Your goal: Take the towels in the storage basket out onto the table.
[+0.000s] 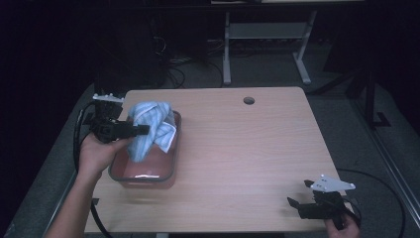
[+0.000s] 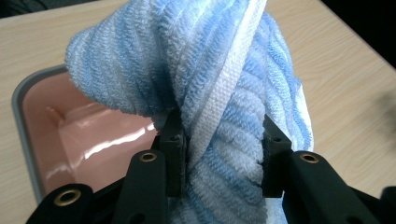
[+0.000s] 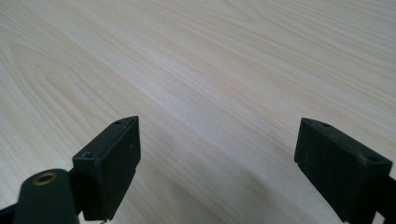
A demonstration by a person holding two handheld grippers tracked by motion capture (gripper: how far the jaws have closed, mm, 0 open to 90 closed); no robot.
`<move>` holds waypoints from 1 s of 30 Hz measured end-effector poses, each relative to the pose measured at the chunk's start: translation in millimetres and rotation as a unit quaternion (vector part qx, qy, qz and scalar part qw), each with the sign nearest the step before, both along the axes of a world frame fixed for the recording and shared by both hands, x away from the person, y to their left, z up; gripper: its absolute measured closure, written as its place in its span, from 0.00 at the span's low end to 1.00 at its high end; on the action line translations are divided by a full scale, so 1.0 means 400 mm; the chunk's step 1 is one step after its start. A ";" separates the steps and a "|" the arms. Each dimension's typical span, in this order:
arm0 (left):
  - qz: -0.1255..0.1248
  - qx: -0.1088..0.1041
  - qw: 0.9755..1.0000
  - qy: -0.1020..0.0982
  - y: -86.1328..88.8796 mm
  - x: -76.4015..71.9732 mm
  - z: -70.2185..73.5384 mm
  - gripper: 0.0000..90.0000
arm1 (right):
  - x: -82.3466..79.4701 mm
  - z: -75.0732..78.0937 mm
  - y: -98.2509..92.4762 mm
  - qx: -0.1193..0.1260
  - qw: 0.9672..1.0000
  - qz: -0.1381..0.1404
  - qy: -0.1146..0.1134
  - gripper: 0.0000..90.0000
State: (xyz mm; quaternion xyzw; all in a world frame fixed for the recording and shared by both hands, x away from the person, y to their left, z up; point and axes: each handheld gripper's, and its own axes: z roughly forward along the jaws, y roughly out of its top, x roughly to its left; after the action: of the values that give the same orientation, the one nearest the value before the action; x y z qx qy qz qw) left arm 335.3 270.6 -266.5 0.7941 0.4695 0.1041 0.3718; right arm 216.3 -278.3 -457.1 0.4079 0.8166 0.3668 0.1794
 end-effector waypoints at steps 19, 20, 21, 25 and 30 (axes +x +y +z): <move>-0.033 -0.016 0.999 -0.016 -0.083 0.015 0.046 0.69 | 0.003 0.003 -0.005 -0.001 1.000 0.001 -0.001 0.15; -0.035 -0.019 0.999 -0.016 -0.086 0.017 0.046 0.69 | 0.003 0.003 -0.005 -0.001 1.000 0.001 -0.002 0.15; -0.038 -0.018 0.999 -0.014 -0.091 0.019 0.045 0.69 | 0.003 0.004 -0.006 -0.001 1.000 0.000 -0.002 0.15; -0.041 -0.015 0.999 -0.011 -0.111 0.027 0.041 0.69 | 0.002 0.003 -0.008 0.002 1.000 -0.002 -0.002 0.15; -0.052 -0.016 0.998 -0.010 -0.136 0.034 0.039 0.69 | 0.004 0.003 -0.003 0.000 1.000 0.001 -0.001 0.15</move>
State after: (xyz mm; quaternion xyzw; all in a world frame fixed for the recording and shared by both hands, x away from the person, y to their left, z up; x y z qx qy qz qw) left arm 348.8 216.1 -251.0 0.8104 0.4254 0.0851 0.3939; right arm 217.8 -279.3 -455.9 0.4068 0.8168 0.3676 0.1795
